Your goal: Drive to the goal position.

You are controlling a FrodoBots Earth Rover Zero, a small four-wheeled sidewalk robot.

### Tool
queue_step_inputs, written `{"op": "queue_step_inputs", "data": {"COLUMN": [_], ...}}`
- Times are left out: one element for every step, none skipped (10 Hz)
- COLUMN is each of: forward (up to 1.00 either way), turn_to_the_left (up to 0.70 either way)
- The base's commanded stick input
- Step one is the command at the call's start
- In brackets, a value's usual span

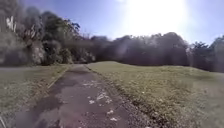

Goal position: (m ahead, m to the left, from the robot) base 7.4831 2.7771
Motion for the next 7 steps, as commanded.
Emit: {"op": "queue_step_inputs", "data": {"forward": [0.0, 0.0, 0.0, 0.0, 0.0, 0.0, 0.0], "turn_to_the_left": [0.0, 0.0, 0.0, 0.0, 0.0, 0.0, 0.0]}}
